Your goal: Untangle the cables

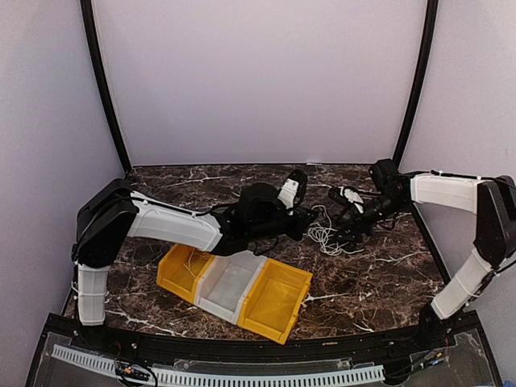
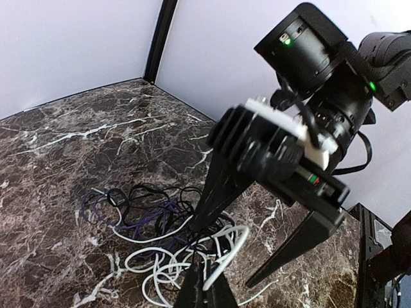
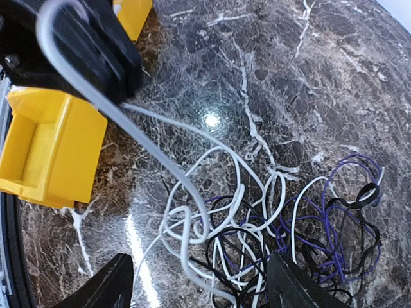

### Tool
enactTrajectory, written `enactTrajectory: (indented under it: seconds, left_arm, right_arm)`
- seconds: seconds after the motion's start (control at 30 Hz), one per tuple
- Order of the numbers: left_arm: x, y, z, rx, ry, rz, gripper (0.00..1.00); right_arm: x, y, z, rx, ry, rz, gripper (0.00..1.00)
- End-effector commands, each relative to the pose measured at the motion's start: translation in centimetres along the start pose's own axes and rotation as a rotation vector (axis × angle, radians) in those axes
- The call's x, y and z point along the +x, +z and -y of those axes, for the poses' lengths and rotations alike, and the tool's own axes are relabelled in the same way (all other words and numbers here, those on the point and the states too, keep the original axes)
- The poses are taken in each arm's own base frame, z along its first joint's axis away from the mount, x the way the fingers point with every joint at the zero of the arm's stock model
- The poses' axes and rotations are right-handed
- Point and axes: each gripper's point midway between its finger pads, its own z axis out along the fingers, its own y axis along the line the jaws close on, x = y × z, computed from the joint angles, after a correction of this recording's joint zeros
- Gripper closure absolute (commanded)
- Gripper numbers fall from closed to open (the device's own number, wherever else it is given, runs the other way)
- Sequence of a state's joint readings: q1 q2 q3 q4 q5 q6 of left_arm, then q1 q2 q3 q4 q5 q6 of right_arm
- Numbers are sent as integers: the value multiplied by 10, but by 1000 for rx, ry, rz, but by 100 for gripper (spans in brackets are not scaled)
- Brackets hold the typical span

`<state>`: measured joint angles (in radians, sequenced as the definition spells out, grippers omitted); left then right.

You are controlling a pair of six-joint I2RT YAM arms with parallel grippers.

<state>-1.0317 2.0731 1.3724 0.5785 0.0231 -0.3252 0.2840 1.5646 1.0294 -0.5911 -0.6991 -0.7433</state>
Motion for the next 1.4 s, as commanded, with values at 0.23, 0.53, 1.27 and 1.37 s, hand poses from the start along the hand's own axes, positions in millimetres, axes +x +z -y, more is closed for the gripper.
enactTrajectory:
  seconds: [0.23,0.53,1.27,1.37]
  left_arm:
    - [-45,-38,-21,-158,-55,139,100]
    - [-144,-97,-32,-233,22,330,100]
    - [-333,-313,-3,-544,413,659,100]
    - [-333,-323,-5,-571,424,654,100]
  right_arm:
    - [58,48,59,144,98,-174,84]
    - [94,48,82,233,225,-266,100]
    - [121,42,104,281,353,-319,100]
    - [119,41,104,284,353,-317,100]
